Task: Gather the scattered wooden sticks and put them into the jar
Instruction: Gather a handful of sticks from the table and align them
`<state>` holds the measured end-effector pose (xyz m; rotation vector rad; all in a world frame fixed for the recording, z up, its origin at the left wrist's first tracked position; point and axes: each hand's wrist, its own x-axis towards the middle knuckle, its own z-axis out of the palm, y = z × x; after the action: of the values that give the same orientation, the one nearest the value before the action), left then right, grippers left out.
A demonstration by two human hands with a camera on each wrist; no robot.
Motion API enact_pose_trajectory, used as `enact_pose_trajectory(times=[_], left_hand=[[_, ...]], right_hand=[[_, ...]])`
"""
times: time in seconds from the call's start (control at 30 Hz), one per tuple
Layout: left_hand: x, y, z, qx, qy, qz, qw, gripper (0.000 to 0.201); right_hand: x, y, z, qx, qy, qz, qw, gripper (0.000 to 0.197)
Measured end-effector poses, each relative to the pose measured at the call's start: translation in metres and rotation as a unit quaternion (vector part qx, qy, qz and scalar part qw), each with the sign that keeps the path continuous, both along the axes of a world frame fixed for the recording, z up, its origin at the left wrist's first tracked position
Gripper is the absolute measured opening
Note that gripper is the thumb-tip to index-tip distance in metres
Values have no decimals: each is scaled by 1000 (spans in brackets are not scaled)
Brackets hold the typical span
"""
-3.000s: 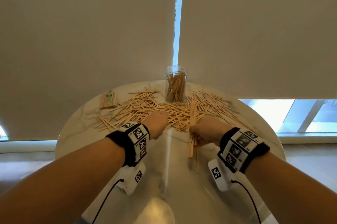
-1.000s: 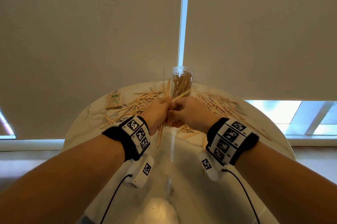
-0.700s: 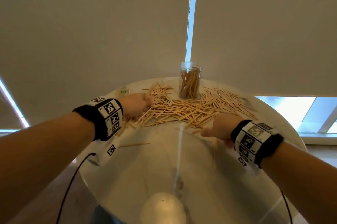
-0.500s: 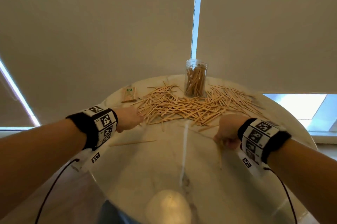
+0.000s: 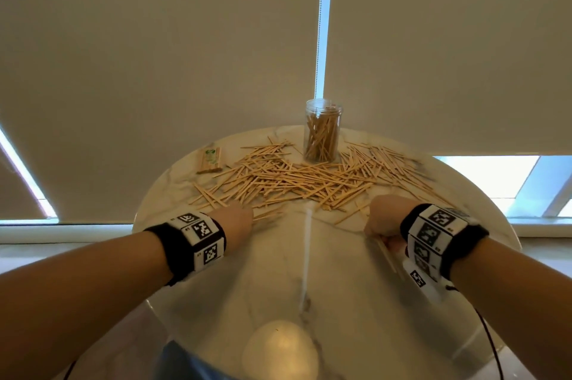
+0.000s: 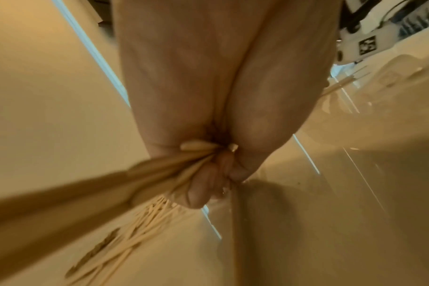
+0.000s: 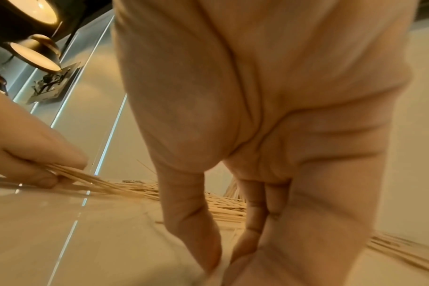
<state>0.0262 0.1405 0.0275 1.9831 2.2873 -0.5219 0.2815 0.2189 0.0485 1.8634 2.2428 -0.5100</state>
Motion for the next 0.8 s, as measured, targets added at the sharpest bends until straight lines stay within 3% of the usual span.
enact_pose_trajectory(times=[0.13,0.23,0.33,0.4,0.43,0.5,0.57,0.7,0.8], left_hand=[[-4,19,-1,54,-177,3,983,21],[0,30,11,125,-331,5,935,22],[11,35,17,167,-498,19,851,23],[23,36,22,158,-623,58,764,18],[29,36,24,156,-668,77,724,17],[41,35,27,155,-717,102,672,18],[52,34,27,151,-735,101,653,18],[71,29,26,137,-748,44,648,30],[75,28,22,173,-739,38,650,22]], right_hand=[[11,3,-2,-48,142,-90,985,15],[18,9,2,-50,248,-102,962,14],[15,11,7,-25,383,-100,918,5],[8,7,14,-29,470,-84,878,8],[3,5,18,-34,503,-74,860,10],[-8,1,24,-27,546,-52,836,11],[-18,-2,28,-3,567,-35,823,9],[-35,-7,30,11,609,-28,793,9],[-38,-7,32,68,552,-10,831,9]])
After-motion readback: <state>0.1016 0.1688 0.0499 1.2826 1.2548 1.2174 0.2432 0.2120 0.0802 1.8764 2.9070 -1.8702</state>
